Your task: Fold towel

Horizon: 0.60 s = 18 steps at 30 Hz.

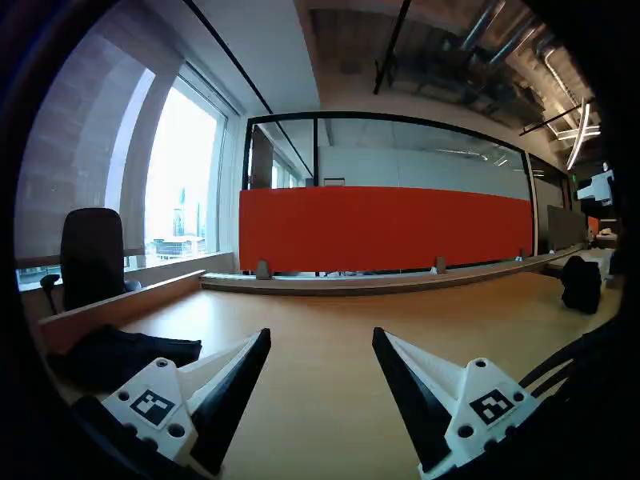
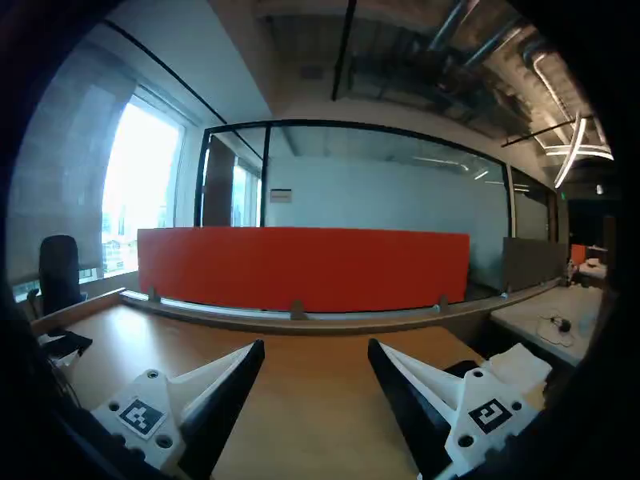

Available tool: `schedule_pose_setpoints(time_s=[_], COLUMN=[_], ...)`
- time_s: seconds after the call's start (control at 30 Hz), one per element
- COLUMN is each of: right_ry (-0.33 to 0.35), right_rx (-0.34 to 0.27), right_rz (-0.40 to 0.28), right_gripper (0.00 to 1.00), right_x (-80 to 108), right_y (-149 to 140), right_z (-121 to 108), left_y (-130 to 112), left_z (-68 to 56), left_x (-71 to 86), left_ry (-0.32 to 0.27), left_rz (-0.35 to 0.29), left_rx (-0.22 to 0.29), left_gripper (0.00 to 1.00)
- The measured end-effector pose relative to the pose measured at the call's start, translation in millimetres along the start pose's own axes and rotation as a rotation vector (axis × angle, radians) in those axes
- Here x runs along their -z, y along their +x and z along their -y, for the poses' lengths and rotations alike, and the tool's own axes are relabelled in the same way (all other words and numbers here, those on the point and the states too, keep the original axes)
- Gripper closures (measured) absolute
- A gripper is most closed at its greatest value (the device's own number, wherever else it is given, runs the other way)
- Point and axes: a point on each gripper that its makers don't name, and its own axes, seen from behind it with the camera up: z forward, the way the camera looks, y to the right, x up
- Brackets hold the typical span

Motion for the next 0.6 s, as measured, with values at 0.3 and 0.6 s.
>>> schedule_pose_setpoints(time_s=[0.3,0.6], right_ry=[-0.007,0.012], right_rx=[0.040,0.081], right_rz=[-0.019,-0.056], right_gripper=[0.00,0.00], right_x=[-3.6,-6.8], right_y=[-9.2,-22.3], right_z=[-12.9,-16.0], left_y=[-1.2,-1.2], left_z=[-0.4,-0.9], left_x=[-0.3,-1.0], left_ry=[0.000,0.000], left_rz=[0.000,0.000], left_rx=[-0.001,-0.001], left_gripper=[0.06,0.06])
